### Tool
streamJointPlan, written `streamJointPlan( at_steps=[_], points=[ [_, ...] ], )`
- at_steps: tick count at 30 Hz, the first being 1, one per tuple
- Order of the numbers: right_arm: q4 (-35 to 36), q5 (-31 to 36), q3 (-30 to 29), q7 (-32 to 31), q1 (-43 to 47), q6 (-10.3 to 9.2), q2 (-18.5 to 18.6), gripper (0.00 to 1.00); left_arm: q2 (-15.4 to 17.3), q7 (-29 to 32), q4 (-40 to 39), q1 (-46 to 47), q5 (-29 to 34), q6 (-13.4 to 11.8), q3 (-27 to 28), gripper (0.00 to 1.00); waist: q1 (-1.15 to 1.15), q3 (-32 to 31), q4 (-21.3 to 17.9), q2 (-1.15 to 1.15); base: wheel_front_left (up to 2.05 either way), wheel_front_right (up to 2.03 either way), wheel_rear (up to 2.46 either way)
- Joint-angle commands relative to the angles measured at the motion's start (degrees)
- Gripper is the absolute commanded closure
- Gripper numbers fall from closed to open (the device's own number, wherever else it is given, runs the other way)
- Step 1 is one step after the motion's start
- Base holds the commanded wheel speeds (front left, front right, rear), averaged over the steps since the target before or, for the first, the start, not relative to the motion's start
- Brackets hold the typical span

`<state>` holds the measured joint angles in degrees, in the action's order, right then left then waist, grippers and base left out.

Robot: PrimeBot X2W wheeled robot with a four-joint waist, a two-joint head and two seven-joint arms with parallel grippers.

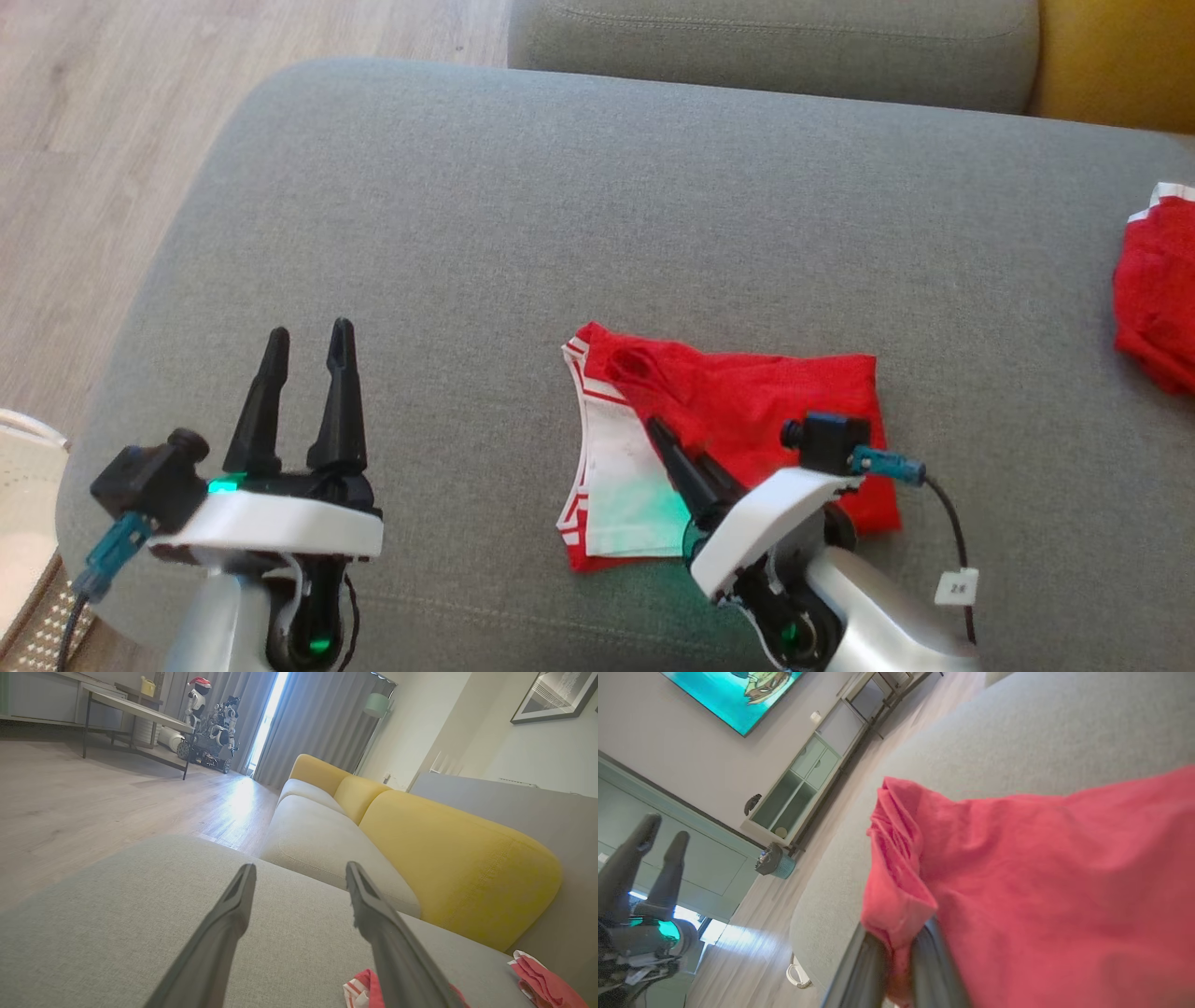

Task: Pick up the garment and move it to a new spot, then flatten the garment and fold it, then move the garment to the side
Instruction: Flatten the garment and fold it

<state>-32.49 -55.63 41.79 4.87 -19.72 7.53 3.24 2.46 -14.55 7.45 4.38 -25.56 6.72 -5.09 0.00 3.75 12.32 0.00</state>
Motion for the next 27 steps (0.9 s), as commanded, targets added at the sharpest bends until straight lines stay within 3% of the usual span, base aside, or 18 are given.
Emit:
streamJointPlan(
  at_steps=[1, 2, 3, 4, 10, 15, 18, 22, 27],
  points=[
    [0.96, -1.26, 1.46, 1.26, -2.78, -0.04, -0.36, 1.00, 0.42, -0.45, -1.94, 2.06, 0.27, -0.12, 1.36, 0.00, 0.00, -0.04, 0.02, 0.00, 0.00, 0.00, 0.00],
    [0.31, -2.33, 2.49, 1.86, -3.19, -0.04, -0.36, 0.89, 0.42, -0.45, -1.92, 2.07, 0.27, -0.16, 1.41, 0.00, 0.00, -0.09, 0.00, 0.00, 0.00, 0.00, 0.00],
    [-0.25, -3.39, 3.47, 2.39, -3.58, -0.04, -0.36, 0.08, 0.42, -0.45, -1.90, 2.07, 0.27, -0.20, 1.46, 0.00, 0.00, -0.13, -0.05, 0.00, 0.00, 0.00, 0.00],
    [-0.69, -4.67, 4.60, 2.58, -3.95, -0.04, -0.36, 0.00, 0.42, -0.45, -1.89, 2.09, 0.26, -0.22, 1.50, 0.00, 0.00, -0.15, -0.09, 0.00, 0.00, 0.00, 0.00],
    [-0.54, -11.29, 9.49, 5.58, -6.38, -0.04, -0.36, 0.00, 0.42, -0.45, -1.73, 1.92, 0.27, -0.26, 1.94, 0.00, 0.00, -0.51, -0.84, 0.00, 0.00, 0.00, 0.00],
    [-3.31, -11.45, 8.58, 8.11, -9.40, -0.04, -0.36, 0.00, 0.42, -0.45, -1.87, 1.33, 0.18, -0.35, 2.19, 0.00, 0.00, -0.91, -2.13, 0.00, 0.00, 0.00, 0.00],
    [-5.94, -7.35, 5.94, 9.27, -12.04, -0.04, -0.36, 0.00, 0.42, -0.45, -2.32, 1.23, 0.15, -0.48, 2.30, 0.00, 0.00, -0.92, -3.04, 0.00, 0.00, 0.00, 0.00],
    [-9.25, 2.78, -0.30, 9.98, -14.82, -0.04, 0.55, 0.00, 0.42, -0.45, -2.97, 1.19, 0.04, -0.62, 2.13, 0.00, 0.00, -1.06, -4.21, 0.00, 0.00, 0.00, 0.00],
    [-6.24, 14.80, -10.78, 10.10, -13.36, -0.04, 4.13, 0.00, 0.42, -0.45, -3.76, 1.42, -0.04, -0.82, 1.69, 0.00, 0.00, -1.00, -5.32, 0.00, 0.00, 0.00, 0.00]
  ],
)
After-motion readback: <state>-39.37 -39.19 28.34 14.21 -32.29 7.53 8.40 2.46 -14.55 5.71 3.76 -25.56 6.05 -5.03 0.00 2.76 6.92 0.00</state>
